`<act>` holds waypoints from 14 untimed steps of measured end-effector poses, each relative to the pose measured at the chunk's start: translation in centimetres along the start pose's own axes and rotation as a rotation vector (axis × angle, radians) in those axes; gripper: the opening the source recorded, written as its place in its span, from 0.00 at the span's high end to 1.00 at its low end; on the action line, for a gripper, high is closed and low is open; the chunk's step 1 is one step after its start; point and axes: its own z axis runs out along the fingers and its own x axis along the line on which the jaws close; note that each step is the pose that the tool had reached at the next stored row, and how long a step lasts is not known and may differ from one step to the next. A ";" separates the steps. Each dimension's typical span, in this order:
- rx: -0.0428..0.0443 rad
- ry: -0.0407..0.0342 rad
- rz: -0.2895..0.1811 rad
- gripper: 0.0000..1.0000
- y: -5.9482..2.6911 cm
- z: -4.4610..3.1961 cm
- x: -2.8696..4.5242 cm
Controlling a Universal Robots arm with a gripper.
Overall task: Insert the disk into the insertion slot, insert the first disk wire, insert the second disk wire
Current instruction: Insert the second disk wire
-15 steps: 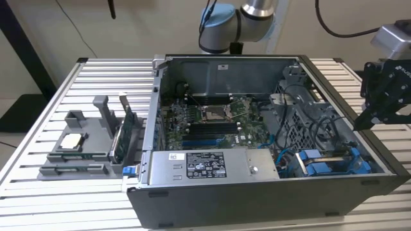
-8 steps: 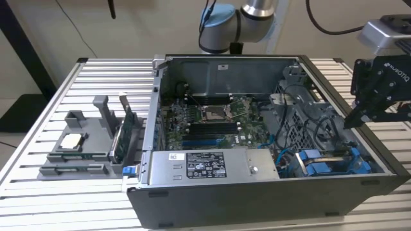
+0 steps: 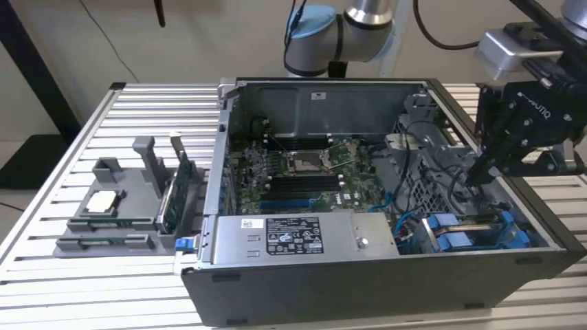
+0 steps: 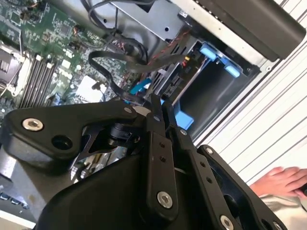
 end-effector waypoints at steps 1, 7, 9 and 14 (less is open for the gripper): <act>0.0001 -0.0003 0.000 0.84 0.06 0.04 0.10; 0.0001 -0.0003 -0.001 0.84 0.16 0.44 1.20; 0.0001 -0.0003 -0.001 0.84 0.16 0.50 1.26; 0.0001 -0.0001 -0.002 0.84 0.15 0.84 1.45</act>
